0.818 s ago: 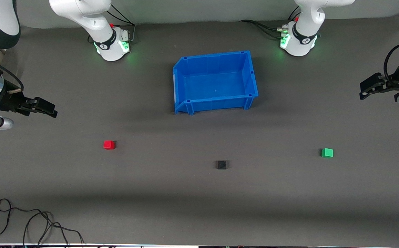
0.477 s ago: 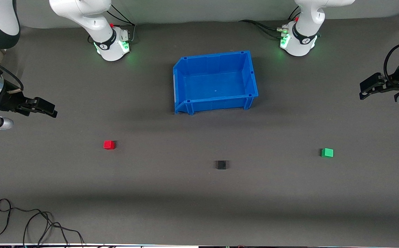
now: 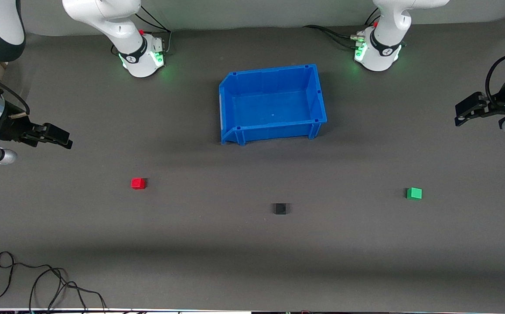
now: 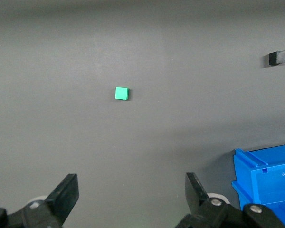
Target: Attach green and red cubes to black cube
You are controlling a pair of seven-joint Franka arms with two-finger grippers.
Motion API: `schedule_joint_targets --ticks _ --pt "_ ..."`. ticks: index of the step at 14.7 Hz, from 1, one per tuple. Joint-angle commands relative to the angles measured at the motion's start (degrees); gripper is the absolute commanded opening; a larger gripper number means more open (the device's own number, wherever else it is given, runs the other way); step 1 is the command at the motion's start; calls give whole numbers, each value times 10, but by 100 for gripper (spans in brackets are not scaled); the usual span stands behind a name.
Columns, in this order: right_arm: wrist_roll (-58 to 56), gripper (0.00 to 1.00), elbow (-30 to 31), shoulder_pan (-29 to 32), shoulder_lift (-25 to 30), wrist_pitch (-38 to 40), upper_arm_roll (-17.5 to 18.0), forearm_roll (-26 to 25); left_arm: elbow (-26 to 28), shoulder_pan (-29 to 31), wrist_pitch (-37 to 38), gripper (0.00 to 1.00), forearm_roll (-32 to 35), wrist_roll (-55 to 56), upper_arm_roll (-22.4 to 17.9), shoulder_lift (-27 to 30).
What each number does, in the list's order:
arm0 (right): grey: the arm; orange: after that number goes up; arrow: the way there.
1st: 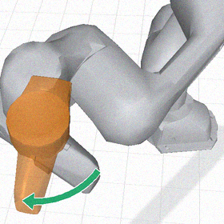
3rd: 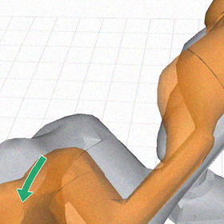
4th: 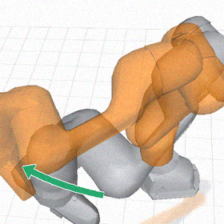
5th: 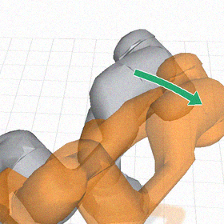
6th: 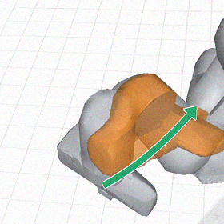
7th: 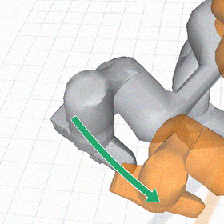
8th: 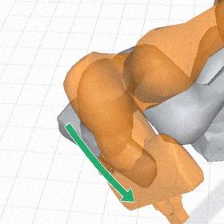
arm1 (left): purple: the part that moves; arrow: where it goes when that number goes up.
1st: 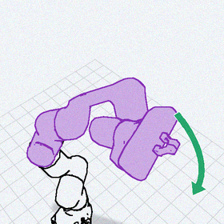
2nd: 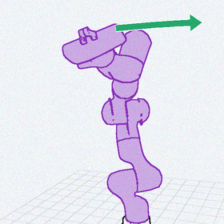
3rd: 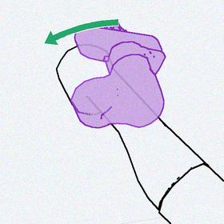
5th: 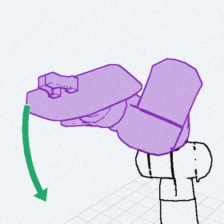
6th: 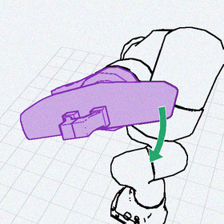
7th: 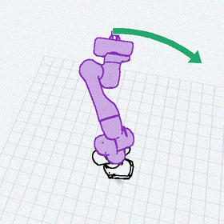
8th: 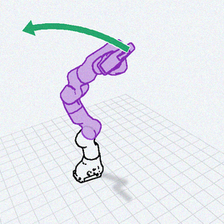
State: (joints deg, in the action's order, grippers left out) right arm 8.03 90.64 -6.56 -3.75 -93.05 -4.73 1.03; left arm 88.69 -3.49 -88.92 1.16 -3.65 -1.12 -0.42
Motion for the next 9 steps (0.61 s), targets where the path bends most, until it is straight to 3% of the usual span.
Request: schedule_joint_targets --ticks 1,5,9 --pt "-7 100 -8 1 -3 9 1 -9 -4 -5 -1 100 8 -7 -4 -2" --pt "-5 100 -5 0 -3 13 1 -7 -4 -3 1 100 -3 37 -7 -5" --pt "-8 100 -5 1 -3 14 1 -7 -4 4 -4 100 -23 239 -7 -20"
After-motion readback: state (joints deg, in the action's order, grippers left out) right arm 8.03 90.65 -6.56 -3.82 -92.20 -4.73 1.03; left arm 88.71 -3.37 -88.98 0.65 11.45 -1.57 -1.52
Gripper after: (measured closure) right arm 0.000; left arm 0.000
